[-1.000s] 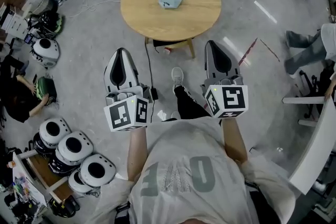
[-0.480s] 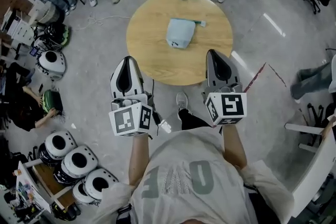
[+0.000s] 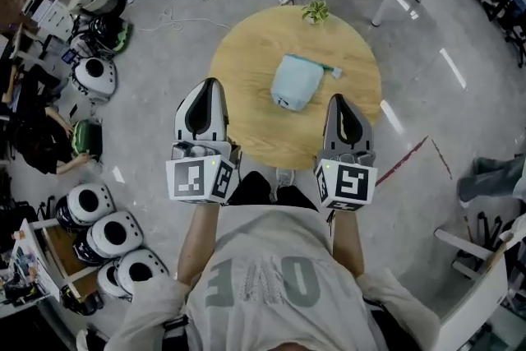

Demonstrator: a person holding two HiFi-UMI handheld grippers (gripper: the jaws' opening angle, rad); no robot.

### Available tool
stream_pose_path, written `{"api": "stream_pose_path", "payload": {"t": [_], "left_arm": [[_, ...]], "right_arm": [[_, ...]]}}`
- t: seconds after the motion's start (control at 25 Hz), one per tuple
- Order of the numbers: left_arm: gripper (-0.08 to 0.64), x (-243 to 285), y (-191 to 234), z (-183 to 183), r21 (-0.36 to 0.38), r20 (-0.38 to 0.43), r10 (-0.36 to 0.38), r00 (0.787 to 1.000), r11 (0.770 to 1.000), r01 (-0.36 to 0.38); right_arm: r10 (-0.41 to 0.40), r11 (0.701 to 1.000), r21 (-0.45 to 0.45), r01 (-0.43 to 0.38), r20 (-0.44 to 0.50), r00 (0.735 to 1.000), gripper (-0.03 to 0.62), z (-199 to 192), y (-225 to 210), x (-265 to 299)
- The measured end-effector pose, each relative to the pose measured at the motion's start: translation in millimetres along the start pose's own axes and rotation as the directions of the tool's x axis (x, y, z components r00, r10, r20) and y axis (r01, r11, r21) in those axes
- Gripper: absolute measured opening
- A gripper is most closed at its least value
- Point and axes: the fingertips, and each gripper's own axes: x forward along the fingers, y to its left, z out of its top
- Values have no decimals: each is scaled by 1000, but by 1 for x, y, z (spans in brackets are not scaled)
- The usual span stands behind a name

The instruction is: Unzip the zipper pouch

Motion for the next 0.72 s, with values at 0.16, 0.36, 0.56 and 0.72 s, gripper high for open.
{"api": "stream_pose_path", "payload": {"t": [0.16,0.36,0.56,0.72], "left_arm": [[29,11,7,-5,-9,11,7,1000,1000,-6],[29,29,-1,-6,-73,26,-33,999,997,35],[29,47,0,-1,-103,38,-53,998,993,57],[29,52,11,-3,-107,39,-53,998,993,57]], "right_arm": [[24,1000,8,-24,1,1000,29,-3,7,20],[38,999,-1,-38,12,999,29,10,12,29],[21,1000,-23,-21,14,1000,29,22,15,42],[18,999,-37,-18,5,1000,29,23,23,49]]}}
